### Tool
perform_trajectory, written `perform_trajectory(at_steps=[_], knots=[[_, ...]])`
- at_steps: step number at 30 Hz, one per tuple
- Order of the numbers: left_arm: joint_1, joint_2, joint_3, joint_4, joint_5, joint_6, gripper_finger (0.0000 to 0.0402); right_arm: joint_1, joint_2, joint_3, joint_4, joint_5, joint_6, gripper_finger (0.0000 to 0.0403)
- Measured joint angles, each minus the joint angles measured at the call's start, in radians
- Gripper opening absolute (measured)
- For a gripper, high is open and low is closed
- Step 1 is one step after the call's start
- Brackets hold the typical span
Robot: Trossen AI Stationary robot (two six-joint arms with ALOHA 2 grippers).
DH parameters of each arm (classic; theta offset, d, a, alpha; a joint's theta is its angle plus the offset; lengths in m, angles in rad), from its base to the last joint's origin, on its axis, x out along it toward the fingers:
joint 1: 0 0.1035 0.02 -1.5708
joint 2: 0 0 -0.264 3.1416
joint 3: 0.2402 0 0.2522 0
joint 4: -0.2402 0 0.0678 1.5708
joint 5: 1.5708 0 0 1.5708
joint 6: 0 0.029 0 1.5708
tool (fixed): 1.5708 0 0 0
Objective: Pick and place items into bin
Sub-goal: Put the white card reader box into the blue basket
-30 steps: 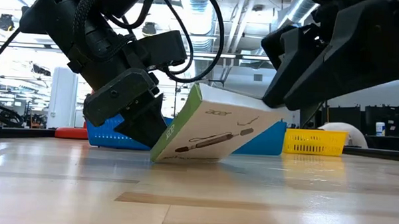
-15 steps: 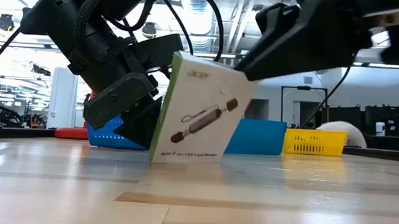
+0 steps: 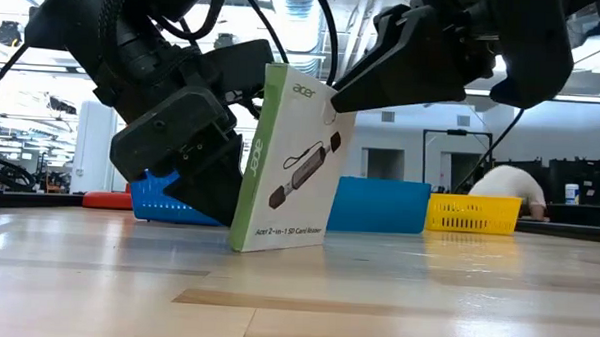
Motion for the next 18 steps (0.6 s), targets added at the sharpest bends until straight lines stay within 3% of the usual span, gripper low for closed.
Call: perform_trajectory(at_steps=[18], knots=[[0.002, 0.0, 0.0, -0.005, -0.012, 0.001, 0.0094, 0.001, 0.0, -0.002, 0.0, -0.017, -0.005, 0.012]])
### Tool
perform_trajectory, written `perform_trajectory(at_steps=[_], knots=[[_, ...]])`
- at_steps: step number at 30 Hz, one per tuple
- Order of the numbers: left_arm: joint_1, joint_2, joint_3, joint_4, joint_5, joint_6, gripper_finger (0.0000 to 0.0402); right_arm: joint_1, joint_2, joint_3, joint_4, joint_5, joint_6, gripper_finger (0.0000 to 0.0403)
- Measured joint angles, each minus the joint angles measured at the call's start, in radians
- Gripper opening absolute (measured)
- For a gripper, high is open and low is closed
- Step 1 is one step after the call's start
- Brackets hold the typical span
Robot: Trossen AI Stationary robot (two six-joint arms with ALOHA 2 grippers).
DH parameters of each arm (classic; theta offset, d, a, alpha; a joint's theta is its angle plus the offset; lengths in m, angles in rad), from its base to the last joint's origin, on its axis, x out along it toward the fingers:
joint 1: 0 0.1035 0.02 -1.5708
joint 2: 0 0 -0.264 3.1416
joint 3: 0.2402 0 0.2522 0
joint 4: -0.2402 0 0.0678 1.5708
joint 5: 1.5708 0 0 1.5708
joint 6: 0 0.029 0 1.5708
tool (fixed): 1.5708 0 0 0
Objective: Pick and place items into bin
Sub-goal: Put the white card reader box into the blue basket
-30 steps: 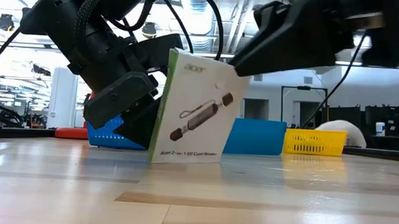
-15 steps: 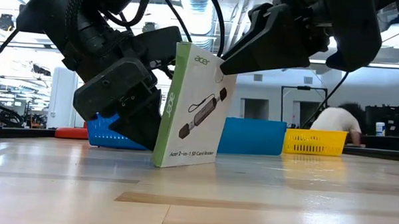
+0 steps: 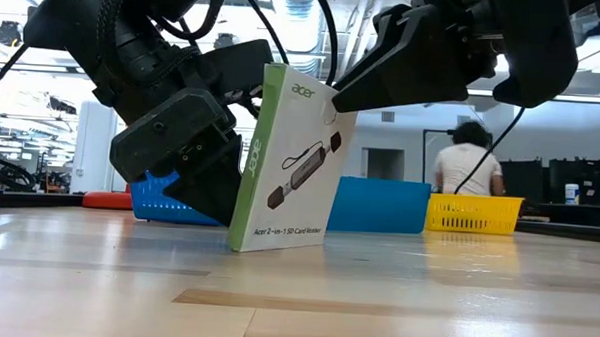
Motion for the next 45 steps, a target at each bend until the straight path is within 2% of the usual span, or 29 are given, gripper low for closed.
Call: perform_trajectory(at_steps=[19, 33, 45], knots=[[0.001, 0.0, -0.002, -0.002, -0.006, 0.0, 0.0094, 0.002, 0.0, 0.0, 0.0, -0.005, -0.002, 0.0121], [0.001, 0.0, -0.002, -0.002, -0.006, 0.0, 0.0094, 0.002, 0.0, 0.0, 0.0, -0.014, -0.003, 0.0173], [0.001, 0.0, -0.002, -0.002, -0.005, 0.0, 0.0094, 0.009, 0.004, -0.002, 0.036, 0.043, -0.053, 0.0169]])
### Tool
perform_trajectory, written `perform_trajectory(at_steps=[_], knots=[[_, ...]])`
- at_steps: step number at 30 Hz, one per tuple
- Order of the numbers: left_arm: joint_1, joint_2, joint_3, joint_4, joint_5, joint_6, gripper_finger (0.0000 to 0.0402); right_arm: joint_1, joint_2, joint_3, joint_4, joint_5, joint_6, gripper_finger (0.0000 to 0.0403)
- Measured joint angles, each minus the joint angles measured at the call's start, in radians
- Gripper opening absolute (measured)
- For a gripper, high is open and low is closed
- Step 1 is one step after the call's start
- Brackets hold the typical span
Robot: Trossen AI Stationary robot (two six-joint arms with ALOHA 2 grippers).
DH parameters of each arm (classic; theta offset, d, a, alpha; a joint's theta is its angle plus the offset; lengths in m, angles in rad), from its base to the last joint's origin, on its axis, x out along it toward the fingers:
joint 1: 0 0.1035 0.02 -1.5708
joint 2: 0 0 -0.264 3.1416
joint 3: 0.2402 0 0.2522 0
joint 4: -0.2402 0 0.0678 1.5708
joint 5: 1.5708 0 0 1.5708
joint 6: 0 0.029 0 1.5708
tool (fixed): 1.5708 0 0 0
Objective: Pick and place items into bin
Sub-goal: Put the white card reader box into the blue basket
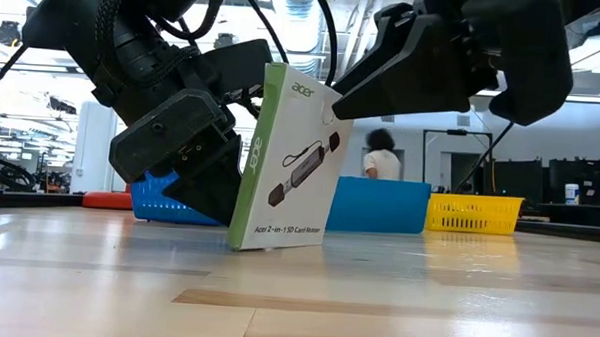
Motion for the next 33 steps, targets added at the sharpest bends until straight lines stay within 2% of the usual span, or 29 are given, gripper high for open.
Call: perform_trajectory(at_steps=[5, 11, 27, 33], knots=[[0.0, 0.0, 0.0, 0.0, 0.0, 0.0, 0.0094, 0.0, 0.0, 0.0, 0.006, 0.005, -0.017, 0.0164], [0.001, 0.0, 0.0, 0.0, 0.0, 0.0, 0.0094, -0.006, 0.008, 0.001, 0.01, 0.062, -0.025, 0.0146], [0.001, 0.0, -0.002, -0.001, -0.01, 0.0, 0.0094, -0.034, 0.006, 0.001, -0.001, 0.026, -0.04, 0.0013], [0.001, 0.0, -0.002, 0.0, -0.009, -0.015, 0.0094, -0.029, 0.006, 0.001, -0.001, 0.027, -0.027, 0.0004]])
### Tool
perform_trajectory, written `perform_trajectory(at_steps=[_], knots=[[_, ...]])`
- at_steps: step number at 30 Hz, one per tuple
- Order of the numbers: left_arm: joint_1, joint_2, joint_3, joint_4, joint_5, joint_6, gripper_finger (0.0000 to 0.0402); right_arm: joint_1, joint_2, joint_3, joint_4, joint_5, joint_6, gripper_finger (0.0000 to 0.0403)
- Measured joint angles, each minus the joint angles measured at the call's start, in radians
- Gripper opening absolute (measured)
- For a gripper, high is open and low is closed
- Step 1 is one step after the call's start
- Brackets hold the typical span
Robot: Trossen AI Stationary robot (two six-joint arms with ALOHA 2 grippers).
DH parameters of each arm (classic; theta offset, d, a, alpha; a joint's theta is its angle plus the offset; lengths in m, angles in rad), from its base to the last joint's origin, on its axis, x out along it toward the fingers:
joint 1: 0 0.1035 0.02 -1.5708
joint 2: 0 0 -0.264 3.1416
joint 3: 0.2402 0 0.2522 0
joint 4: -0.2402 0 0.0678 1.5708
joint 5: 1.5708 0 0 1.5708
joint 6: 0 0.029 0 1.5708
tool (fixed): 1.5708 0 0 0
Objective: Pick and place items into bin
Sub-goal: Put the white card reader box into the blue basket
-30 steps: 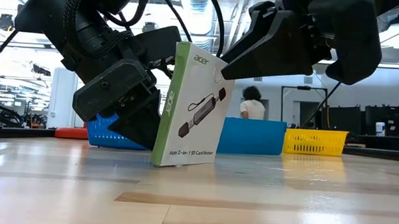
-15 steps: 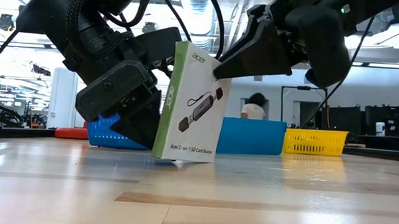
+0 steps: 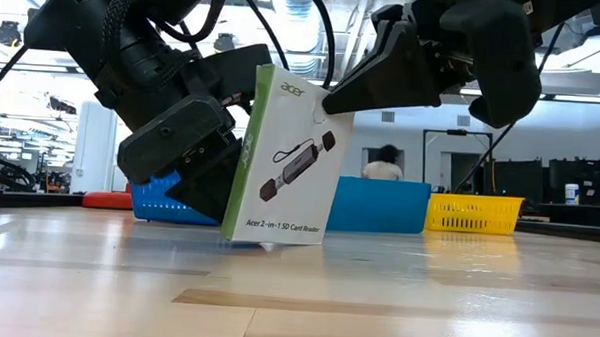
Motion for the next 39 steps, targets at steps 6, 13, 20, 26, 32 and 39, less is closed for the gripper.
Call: perform_trajectory(at_steps=[6, 13, 20, 26, 32, 39], knots=[[-0.002, 0.0, 0.003, 0.009, 0.015, -0.033, 0.0094, 0.041, -0.028, -0.001, -0.034, 0.004, 0.014, 0.0001], [-0.004, -0.026, 0.008, 0.017, 0.126, -0.007, 0.0094, 0.099, -0.123, -0.005, -0.223, 0.063, 0.09, 0.0], [-0.007, -0.121, 0.008, -0.035, 0.171, 0.041, 0.0094, 0.11, -0.212, -0.005, -0.401, 0.161, 0.171, 0.0], [-0.03, -0.249, 0.008, -0.143, 0.16, 0.042, 0.0094, 0.051, -0.253, -0.003, -0.413, 0.191, 0.138, 0.0], [-0.087, -0.376, 0.008, -0.209, 0.117, 0.042, 0.0094, -0.05, -0.293, -0.002, -0.342, 0.186, 0.049, 0.0], [-0.156, -0.481, 0.008, -0.246, 0.053, 0.042, 0.0094, -0.206, -0.294, 0.042, -0.162, 0.001, -0.048, 0.0]])
